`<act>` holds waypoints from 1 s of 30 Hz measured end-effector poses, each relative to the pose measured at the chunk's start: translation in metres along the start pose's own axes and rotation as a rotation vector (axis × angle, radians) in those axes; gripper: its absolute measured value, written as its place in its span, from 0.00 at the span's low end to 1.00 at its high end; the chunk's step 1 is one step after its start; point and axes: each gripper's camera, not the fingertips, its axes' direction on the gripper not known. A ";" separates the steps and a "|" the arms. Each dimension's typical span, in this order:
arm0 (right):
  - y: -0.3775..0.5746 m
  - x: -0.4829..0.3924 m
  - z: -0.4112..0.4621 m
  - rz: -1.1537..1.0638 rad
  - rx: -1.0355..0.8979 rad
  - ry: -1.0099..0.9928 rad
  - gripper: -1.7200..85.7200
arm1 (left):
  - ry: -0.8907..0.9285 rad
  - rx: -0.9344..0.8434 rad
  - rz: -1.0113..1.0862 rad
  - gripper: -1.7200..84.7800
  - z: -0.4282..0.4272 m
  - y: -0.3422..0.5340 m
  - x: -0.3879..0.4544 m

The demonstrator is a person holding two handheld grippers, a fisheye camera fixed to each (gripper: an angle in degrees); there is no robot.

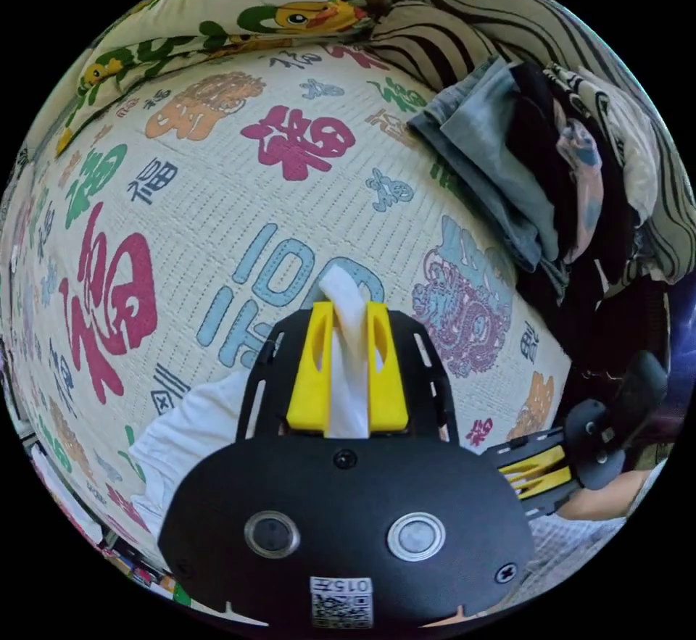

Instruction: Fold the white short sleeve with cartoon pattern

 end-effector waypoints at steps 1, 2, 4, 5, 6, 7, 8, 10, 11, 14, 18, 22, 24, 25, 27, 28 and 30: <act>0.000 0.006 -0.010 0.010 0.011 0.011 0.01 | -0.058 0.017 -0.012 0.04 0.000 0.001 -0.003; -0.001 0.011 -0.020 0.015 0.022 0.021 0.01 | -0.050 0.045 -0.022 0.04 -0.005 0.005 -0.007; -0.001 0.016 -0.034 0.001 0.036 0.030 0.02 | 0.112 0.207 -0.115 0.03 -0.037 0.044 -0.035; 0.001 0.019 -0.040 -0.006 0.046 0.048 0.02 | 0.152 0.251 -0.148 0.03 -0.045 0.059 -0.043; 0.001 0.021 -0.042 -0.010 0.049 0.058 0.02 | 0.207 0.335 -0.219 0.03 -0.061 0.093 -0.061; 0.001 0.025 -0.042 -0.015 0.047 0.073 0.02 | 0.223 0.388 -0.306 0.04 -0.071 0.128 -0.079; -0.001 0.030 -0.040 -0.007 0.034 0.077 0.02 | 0.219 0.404 -0.346 0.05 -0.075 0.144 -0.087; -0.008 0.035 -0.034 -0.014 0.019 0.056 0.03 | 0.215 0.399 -0.473 0.09 -0.080 0.197 -0.116; -0.014 0.035 -0.029 -0.031 0.004 0.051 0.03 | 0.227 0.394 -0.493 0.10 -0.080 0.207 -0.122; -0.036 0.028 -0.004 -0.116 -0.075 0.095 0.06 | 0.285 0.392 -0.560 0.13 -0.082 0.240 -0.139; -0.060 0.021 0.032 -0.190 -0.208 0.127 0.07 | 0.299 0.433 -0.596 0.14 -0.092 0.253 -0.150; -0.069 0.012 0.053 -0.267 -0.278 0.076 0.03 | 0.386 0.477 -0.687 0.07 -0.092 0.256 -0.172; -0.069 0.009 0.057 -0.282 -0.290 0.084 0.03 | 0.396 0.508 -0.690 0.04 -0.100 0.258 -0.175; -0.067 0.008 0.056 -0.290 -0.283 0.072 0.02 | 0.380 0.515 -0.694 0.03 -0.107 0.259 -0.175; -0.063 0.009 0.046 -0.285 -0.249 0.076 0.02 | 0.379 0.541 -0.670 0.02 -0.121 0.258 -0.172; -0.058 0.010 0.033 -0.271 -0.204 0.099 0.02 | 0.400 0.573 -0.642 0.02 -0.131 0.254 -0.169; -0.049 0.014 0.007 -0.234 -0.112 0.122 0.02 | 0.442 0.623 -0.585 0.02 -0.146 0.242 -0.162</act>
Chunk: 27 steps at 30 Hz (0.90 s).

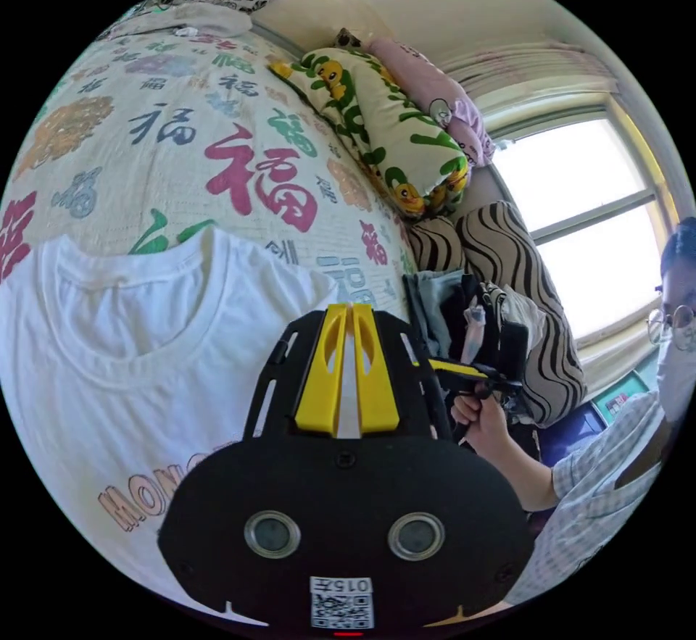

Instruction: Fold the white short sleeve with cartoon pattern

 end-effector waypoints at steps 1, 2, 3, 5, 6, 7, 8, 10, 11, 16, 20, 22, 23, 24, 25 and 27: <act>0.009 0.005 -0.018 0.043 0.064 0.001 0.02 | 0.052 -0.008 0.039 0.02 0.007 -0.009 0.014; 0.019 0.012 -0.034 0.097 0.122 0.008 0.02 | 0.077 -0.018 0.059 0.02 0.013 -0.015 0.022; 0.024 0.015 -0.041 0.124 0.145 0.018 0.02 | 0.111 -0.041 0.101 0.03 0.029 -0.025 0.040; 0.043 0.031 -0.059 0.224 0.204 0.105 0.02 | 0.151 -0.085 0.165 0.05 0.061 -0.039 0.069; 0.047 0.036 -0.061 0.246 0.211 0.131 0.02 | 0.147 -0.113 0.195 0.07 0.086 -0.045 0.087; 0.054 0.050 -0.059 0.305 0.202 0.175 0.02 | 0.121 -0.149 0.202 0.10 0.113 -0.048 0.099; 0.062 0.066 -0.054 0.370 0.200 0.213 0.02 | 0.114 -0.178 0.197 0.10 0.125 -0.049 0.104; 0.076 0.094 -0.045 0.480 0.195 0.242 0.02 | 0.125 -0.254 0.147 0.11 0.149 -0.044 0.113; 0.084 0.114 -0.039 0.553 0.172 0.191 0.03 | 0.141 -0.239 0.145 0.11 0.146 -0.041 0.115; 0.085 0.139 -0.006 0.487 0.135 0.036 0.09 | 0.000 -0.243 0.191 0.10 0.087 0.000 0.121; 0.053 0.139 0.046 0.343 0.000 -0.118 0.07 | -0.038 -0.333 0.179 0.10 0.065 0.033 0.117; 0.043 0.135 0.065 0.318 -0.083 -0.073 0.04 | -0.092 -0.369 0.197 0.10 0.059 0.054 0.125; 0.040 0.133 0.067 0.310 -0.079 -0.052 0.04 | -0.099 -0.381 0.195 0.10 0.060 0.059 0.127; 0.040 0.132 0.066 0.322 -0.069 -0.042 0.04 | -0.087 -0.408 0.195 0.10 0.063 0.067 0.132; 0.044 0.132 0.061 0.362 -0.037 -0.021 0.03 | -0.079 -0.435 0.200 0.10 0.068 0.075 0.137; 0.054 0.137 0.053 0.425 0.011 -0.019 0.03 | -0.103 -0.456 0.217 0.09 0.076 0.084 0.147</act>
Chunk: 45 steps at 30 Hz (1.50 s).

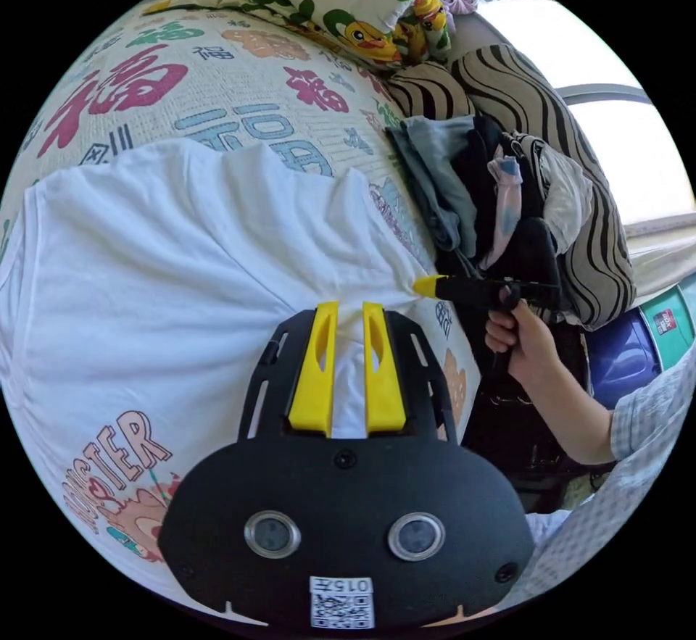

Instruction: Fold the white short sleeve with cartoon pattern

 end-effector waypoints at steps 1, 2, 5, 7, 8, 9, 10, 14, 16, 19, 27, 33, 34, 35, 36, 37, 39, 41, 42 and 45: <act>0.003 0.009 0.004 0.044 -0.010 -0.016 0.03 | -0.019 -0.007 0.000 0.09 0.005 0.000 0.007; 0.005 0.018 0.014 0.088 -0.039 0.000 0.03 | -0.029 -0.005 -0.006 0.09 0.005 0.000 0.010; 0.011 0.028 0.033 0.140 -0.030 -0.022 0.04 | 0.017 0.009 -0.042 0.10 -0.010 0.003 0.021; 0.014 0.021 0.036 0.147 -0.013 0.030 0.04 | 0.073 0.120 -0.053 0.10 -0.052 0.025 0.032; 0.016 0.009 0.037 0.130 0.000 0.093 0.04 | 0.079 0.144 -0.063 0.10 -0.064 0.034 0.034; 0.017 0.002 0.038 0.115 0.006 0.118 0.04 | 0.087 0.187 -0.101 0.10 -0.089 0.056 0.033; 0.018 -0.016 0.042 0.062 0.007 0.149 0.04 | 0.087 0.236 -0.155 0.10 -0.115 0.084 0.027; 0.018 -0.118 0.103 -0.187 -0.061 0.149 0.07 | -0.028 0.385 -0.400 0.10 -0.197 0.196 -0.011; 0.018 -0.170 0.153 -0.313 -0.148 0.082 0.08 | -0.218 0.434 -0.634 0.11 -0.251 0.278 -0.047; 0.014 -0.247 0.241 -0.454 -0.267 0.008 0.09 | -0.307 0.520 -0.846 0.12 -0.306 0.356 -0.090; -0.018 -0.413 0.442 -0.638 -0.384 0.010 0.10 | -0.211 0.596 -0.799 0.11 -0.348 0.373 -0.166; -0.039 -0.486 0.575 -0.737 -0.504 0.269 0.10 | -0.241 0.493 -0.567 0.09 -0.334 0.346 -0.161; -0.039 -0.494 0.599 -0.772 -0.528 0.368 0.09 | -0.270 0.472 -0.544 0.07 -0.333 0.345 -0.156; -0.040 -0.499 0.622 -0.793 -0.556 0.454 0.09 | -0.294 0.462 -0.535 0.06 -0.334 0.345 -0.153; -0.040 -0.499 0.634 -0.796 -0.577 0.492 0.07 | -0.314 0.454 -0.516 0.04 -0.335 0.348 -0.148; -0.041 -0.499 0.656 -0.796 -0.628 0.543 0.05 | -0.285 0.462 -0.493 0.03 -0.338 0.354 -0.145; -0.040 -0.499 0.677 -0.779 -0.684 0.569 0.03 | -0.253 0.504 -0.486 0.02 -0.347 0.369 -0.138; -0.033 -0.511 0.683 -0.843 -0.666 0.512 0.02 | -0.268 0.562 -0.525 0.02 -0.362 0.390 -0.126; -0.032 -0.514 0.683 -0.851 -0.668 0.473 0.02 | -0.276 0.613 -0.537 0.01 -0.373 0.406 -0.114; -0.026 -0.531 0.687 -0.849 -0.671 0.257 0.02 | -0.334 0.665 -0.555 0.01 -0.388 0.436 -0.085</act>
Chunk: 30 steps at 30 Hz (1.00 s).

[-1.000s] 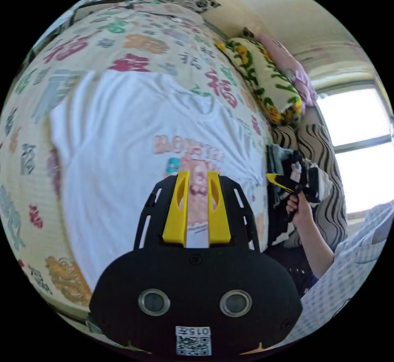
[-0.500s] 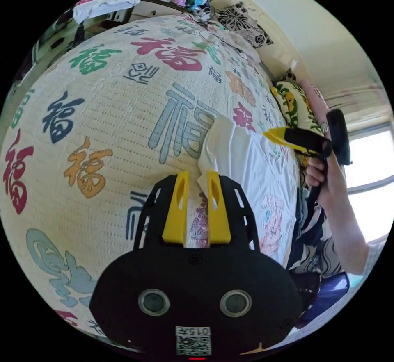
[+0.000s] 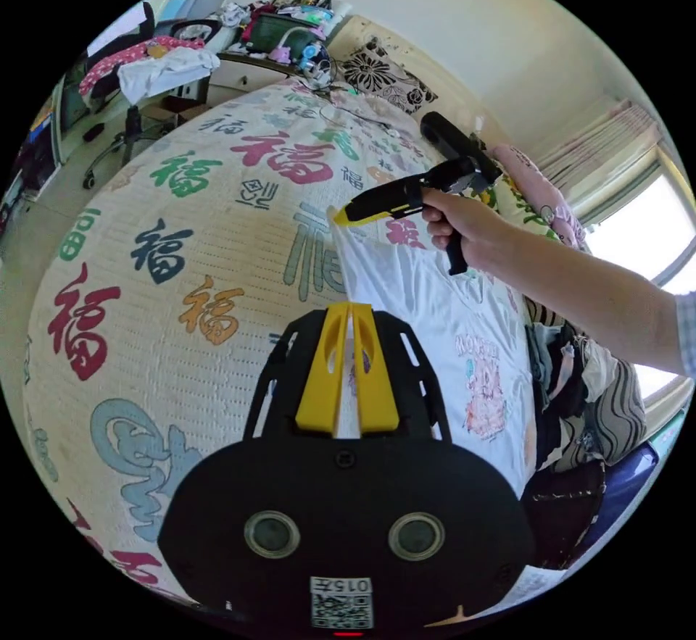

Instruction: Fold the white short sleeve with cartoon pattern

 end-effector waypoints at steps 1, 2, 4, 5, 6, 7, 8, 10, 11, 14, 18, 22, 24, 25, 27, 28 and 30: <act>-0.006 -0.005 0.007 -0.003 -0.014 -0.003 0.02 | -0.066 0.004 -0.005 0.01 -0.008 0.007 0.002; -0.012 -0.010 0.017 -0.011 -0.047 0.086 0.02 | -0.111 0.007 -0.011 0.01 -0.010 0.011 0.002; -0.018 -0.012 0.033 -0.019 -0.099 0.193 0.02 | -0.185 -0.041 -0.074 0.02 -0.003 0.021 -0.010; -0.018 -0.009 0.036 0.001 -0.095 0.186 0.02 | -0.161 -0.069 -0.102 0.03 0.001 0.022 -0.016; -0.017 -0.007 0.036 0.018 -0.084 0.172 0.02 | -0.084 -0.099 -0.143 0.05 0.005 0.023 -0.028; -0.014 -0.001 0.034 0.050 -0.062 0.135 0.02 | -0.007 -0.104 -0.156 0.08 0.009 0.024 -0.035; -0.010 0.006 0.032 0.071 -0.045 0.097 0.02 | 0.023 -0.109 -0.156 0.09 0.012 0.023 -0.038; -0.004 0.015 0.028 0.103 -0.018 0.049 0.02 | 0.124 -0.147 -0.175 0.06 0.027 0.021 -0.044; 0.000 0.021 0.026 0.117 -0.008 0.021 0.02 | 0.118 -0.149 -0.177 0.04 0.028 0.021 -0.044; 0.007 0.028 0.023 0.135 0.000 -0.029 0.02 | 0.050 -0.187 -0.153 0.02 0.030 0.024 -0.045; 0.017 0.027 0.015 0.086 0.023 -0.101 0.03 | -0.033 -0.214 -0.111 0.02 0.018 0.041 -0.043; 0.081 0.023 -0.027 0.039 0.170 -0.158 0.04 | -0.105 -0.153 -0.102 0.06 -0.010 0.059 -0.043; 0.133 0.024 -0.047 0.017 0.188 -0.179 0.06 | -0.106 -0.164 -0.094 0.08 -0.026 0.069 -0.043; 0.175 0.028 -0.059 0.036 0.182 -0.156 0.07 | -0.075 -0.201 -0.086 0.09 -0.033 0.080 -0.043; 0.248 0.039 -0.071 0.123 0.158 -0.094 0.08 | -0.028 -0.306 -0.074 0.10 -0.034 0.105 -0.042; 0.302 0.050 -0.075 0.221 0.121 -0.052 0.09 | -0.017 -0.399 -0.067 0.10 -0.030 0.126 -0.039; 0.390 0.069 -0.072 0.412 0.028 0.007 0.10 | 0.004 -0.546 -0.077 0.11 -0.021 0.161 -0.034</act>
